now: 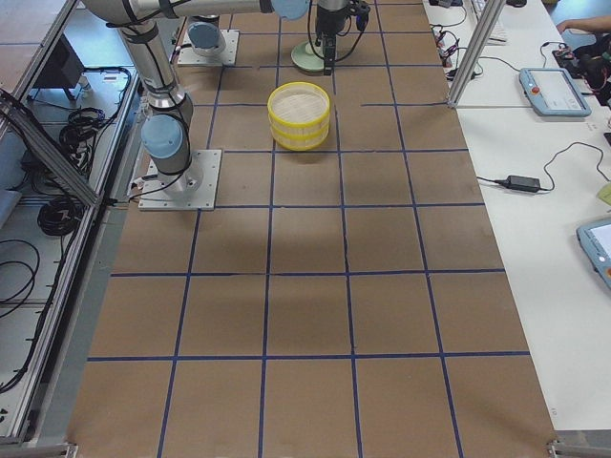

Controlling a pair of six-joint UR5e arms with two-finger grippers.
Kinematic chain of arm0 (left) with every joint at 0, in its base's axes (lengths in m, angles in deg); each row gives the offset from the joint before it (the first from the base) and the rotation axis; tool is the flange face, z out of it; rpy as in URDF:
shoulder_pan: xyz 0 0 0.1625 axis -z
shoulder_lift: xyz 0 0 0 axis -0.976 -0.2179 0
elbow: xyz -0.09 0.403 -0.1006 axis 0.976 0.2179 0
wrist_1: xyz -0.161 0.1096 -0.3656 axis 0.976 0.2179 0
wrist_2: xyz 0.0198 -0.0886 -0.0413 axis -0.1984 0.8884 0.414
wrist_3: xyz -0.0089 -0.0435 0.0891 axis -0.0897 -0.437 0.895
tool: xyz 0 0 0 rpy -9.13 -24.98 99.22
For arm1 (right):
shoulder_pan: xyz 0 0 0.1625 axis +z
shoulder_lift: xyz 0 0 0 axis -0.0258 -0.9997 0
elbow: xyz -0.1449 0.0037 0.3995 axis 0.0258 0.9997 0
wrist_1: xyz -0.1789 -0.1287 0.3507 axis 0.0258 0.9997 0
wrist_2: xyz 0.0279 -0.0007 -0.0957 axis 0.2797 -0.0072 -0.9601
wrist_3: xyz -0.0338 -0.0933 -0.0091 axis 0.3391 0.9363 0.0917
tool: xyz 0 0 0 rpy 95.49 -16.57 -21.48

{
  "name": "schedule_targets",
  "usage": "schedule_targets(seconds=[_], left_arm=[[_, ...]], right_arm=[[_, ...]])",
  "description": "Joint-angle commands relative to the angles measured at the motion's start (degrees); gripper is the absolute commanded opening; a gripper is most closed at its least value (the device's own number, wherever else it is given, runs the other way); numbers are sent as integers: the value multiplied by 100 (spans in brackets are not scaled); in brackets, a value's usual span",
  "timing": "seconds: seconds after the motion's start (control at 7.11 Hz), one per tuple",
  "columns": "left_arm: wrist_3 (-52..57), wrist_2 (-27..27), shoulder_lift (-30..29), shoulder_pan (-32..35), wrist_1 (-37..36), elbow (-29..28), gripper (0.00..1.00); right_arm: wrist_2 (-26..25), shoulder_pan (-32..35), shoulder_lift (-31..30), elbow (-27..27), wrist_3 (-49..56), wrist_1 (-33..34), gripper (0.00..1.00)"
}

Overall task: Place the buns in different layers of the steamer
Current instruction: 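Grasp the white bun with the left gripper and lift it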

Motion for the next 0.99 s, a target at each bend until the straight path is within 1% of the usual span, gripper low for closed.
schedule_targets(seconds=[0.0,0.14,0.56,0.84], left_arm=[[-18,-17,222,19,70,-360,0],[-27,-17,319,36,323,-520,0],[-53,0,626,176,484,-592,0],[-412,-9,645,518,632,-871,0]], right_arm=[[0,-3,-1,0,0,-2,100],[0,-12,-1,0,0,-2,100],[0,-12,8,0,0,-2,100],[-9,-20,0,0,9,-2,100]])
